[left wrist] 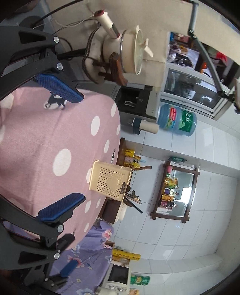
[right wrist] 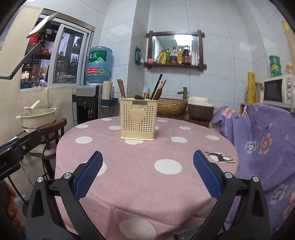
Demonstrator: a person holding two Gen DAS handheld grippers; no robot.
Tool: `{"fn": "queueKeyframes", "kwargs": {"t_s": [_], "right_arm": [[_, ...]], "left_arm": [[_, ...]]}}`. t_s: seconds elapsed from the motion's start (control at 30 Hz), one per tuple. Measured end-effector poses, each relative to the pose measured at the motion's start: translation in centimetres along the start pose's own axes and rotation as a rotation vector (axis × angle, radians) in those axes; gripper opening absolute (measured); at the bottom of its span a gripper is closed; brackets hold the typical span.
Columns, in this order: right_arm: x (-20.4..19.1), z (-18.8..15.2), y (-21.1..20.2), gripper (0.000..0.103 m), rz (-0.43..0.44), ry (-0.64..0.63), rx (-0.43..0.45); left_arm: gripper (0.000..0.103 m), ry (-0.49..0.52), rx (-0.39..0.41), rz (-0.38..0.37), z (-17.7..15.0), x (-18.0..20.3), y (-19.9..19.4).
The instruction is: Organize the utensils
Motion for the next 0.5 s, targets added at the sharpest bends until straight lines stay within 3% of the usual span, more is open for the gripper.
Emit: {"fn": "queueKeyframes", "kwargs": {"t_s": [0.17, 0.33, 0.5], "right_arm": [[1.7, -2.0, -2.8, 0.097, -0.012, 0.072, -0.035], [3.6, -2.3, -4.4, 0.097, -0.074, 0.118, -0.01], [3.3, -2.8, -4.4, 0.097, -0.038, 0.118, -0.035]], "left_arm": [[0.098, 0.022, -0.041, -0.001, -2.4, 0.0, -1.6], [0.098, -0.05, -0.025, 0.025, -2.8, -1.4, -2.3], [0.098, -0.05, -0.027, 0.024, -3.3, -1.3, -2.7]]}}
Point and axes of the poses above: each gripper's, at about its wrist camera, not at the fingertips, and y roughly the way its jaws point, x to its right, z to its top, the point moved 10 cm from there along y, roughly the way its jaws point, and after that the axes turned 1 degree about -z, right-handed, at the moved point
